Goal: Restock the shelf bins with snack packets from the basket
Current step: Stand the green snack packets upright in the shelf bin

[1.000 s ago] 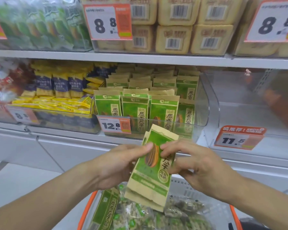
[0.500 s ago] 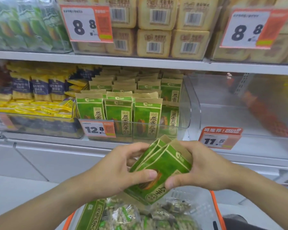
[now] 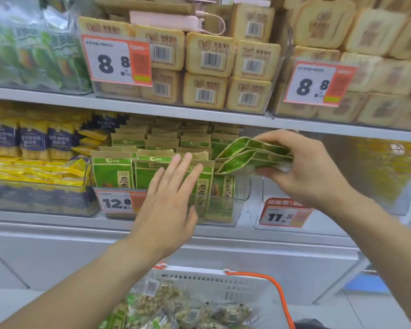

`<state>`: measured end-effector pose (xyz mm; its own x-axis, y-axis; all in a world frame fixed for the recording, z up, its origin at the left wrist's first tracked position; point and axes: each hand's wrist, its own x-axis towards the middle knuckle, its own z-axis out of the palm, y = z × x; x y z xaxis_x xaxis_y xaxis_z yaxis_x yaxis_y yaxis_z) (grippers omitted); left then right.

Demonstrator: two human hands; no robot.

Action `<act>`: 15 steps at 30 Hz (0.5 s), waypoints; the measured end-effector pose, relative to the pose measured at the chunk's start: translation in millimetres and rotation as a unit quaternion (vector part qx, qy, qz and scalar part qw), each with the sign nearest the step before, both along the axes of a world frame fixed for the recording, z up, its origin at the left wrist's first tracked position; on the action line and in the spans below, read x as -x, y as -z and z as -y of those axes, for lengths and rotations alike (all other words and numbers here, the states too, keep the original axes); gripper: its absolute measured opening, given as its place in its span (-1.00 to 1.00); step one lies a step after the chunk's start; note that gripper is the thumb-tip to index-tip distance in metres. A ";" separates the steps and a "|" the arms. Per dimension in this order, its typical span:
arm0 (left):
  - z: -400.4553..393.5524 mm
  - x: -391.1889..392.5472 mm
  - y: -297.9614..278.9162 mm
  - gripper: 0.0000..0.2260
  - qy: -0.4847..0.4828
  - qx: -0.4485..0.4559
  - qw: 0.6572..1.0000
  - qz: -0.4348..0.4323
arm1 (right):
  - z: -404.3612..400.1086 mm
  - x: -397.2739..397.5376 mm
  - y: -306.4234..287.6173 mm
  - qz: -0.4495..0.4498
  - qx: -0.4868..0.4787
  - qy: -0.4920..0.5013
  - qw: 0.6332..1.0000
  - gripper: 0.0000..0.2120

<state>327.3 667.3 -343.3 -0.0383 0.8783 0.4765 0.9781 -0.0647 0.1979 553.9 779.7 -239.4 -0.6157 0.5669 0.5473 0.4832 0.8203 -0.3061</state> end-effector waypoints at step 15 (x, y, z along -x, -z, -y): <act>-11.5 6.0 25.4 -0.31 -0.013 0.050 0.998 -0.031 | -75.8 80.3 8.4 0.372 0.190 0.028 0.908 -0.52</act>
<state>321.3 678.9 -368.7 -0.0341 0.9205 0.3892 0.9897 -0.0230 0.1411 473.6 855.4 -247.8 -0.6994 0.6698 -0.2493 0.7098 0.6917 -0.1330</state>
